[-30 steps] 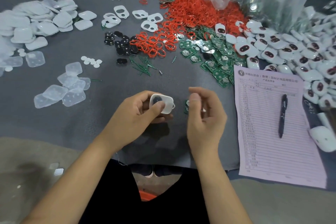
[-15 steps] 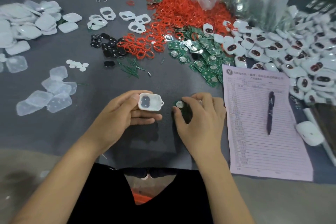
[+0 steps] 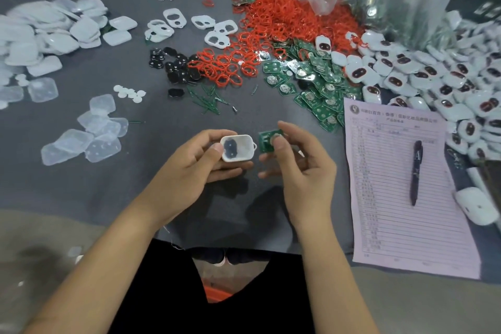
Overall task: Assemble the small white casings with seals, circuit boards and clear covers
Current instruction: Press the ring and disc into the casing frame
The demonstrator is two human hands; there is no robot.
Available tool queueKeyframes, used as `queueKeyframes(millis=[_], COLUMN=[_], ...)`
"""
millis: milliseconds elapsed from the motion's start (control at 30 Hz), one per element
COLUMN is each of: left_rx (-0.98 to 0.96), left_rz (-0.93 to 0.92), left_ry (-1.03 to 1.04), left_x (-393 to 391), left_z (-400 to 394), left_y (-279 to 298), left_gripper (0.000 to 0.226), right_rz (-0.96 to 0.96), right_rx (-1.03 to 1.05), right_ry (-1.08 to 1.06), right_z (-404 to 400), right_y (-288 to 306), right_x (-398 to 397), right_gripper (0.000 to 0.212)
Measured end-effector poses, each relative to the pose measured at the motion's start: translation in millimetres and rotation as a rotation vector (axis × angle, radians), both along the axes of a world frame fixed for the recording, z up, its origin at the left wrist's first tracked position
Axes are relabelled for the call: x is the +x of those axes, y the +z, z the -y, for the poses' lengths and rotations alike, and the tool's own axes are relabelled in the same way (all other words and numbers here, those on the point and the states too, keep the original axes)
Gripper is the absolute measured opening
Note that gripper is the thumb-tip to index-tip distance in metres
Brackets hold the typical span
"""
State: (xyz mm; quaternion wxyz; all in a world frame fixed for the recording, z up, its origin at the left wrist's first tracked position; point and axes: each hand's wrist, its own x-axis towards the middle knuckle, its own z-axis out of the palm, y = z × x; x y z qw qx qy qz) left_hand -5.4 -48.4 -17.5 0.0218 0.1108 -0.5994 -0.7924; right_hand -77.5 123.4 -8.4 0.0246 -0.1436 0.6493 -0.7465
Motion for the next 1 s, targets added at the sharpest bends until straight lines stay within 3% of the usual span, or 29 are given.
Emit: queueKeyframes(millis=[167, 467, 1000], left_rx=[-0.021, -0.025, 0.025], left_rz=[-0.004, -0.019, -0.054], left_ry=[-0.002, -0.042, -0.093], left_x=[0.7, 1.4, 1.8], left_z=[-0.3, 0.3, 2.2], left_y=[-0.7, -0.2, -0.5], left_gripper=[0.031, 0.036, 0.038], right_rz=[0.038, -0.162, -0.211], right_rx=[0.033, 0.281, 0.310], right_ry=[0.035, 0.077, 0.097], right_z=[11.3, 11.1, 11.9], right_y=[-1.3, -2.1, 0.1], right_x=[3.1, 2.3, 1.9], right_gripper=[0.022, 0.023, 0.023])
